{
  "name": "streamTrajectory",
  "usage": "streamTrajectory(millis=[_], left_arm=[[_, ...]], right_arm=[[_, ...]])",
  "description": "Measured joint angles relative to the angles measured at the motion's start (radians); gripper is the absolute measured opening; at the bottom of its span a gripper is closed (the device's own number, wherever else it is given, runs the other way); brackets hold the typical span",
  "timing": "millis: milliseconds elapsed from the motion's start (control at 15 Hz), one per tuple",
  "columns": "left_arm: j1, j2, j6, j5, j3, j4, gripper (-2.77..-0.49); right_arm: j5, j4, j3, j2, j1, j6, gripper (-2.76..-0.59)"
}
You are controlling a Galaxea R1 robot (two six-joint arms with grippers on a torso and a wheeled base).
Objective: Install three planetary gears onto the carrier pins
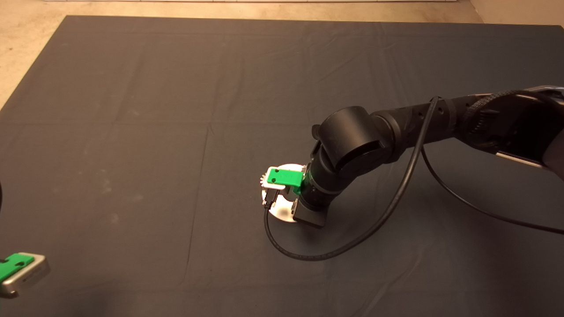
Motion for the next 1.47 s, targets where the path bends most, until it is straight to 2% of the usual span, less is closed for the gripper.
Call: streamTrajectory(millis=[1467], left_arm=[[0.000,-0.001,0.003,0.000,0.000,0.000,-1.24]], right_arm=[[-0.001,0.000,0.006,-0.003,0.000,-0.003,-2.31]])
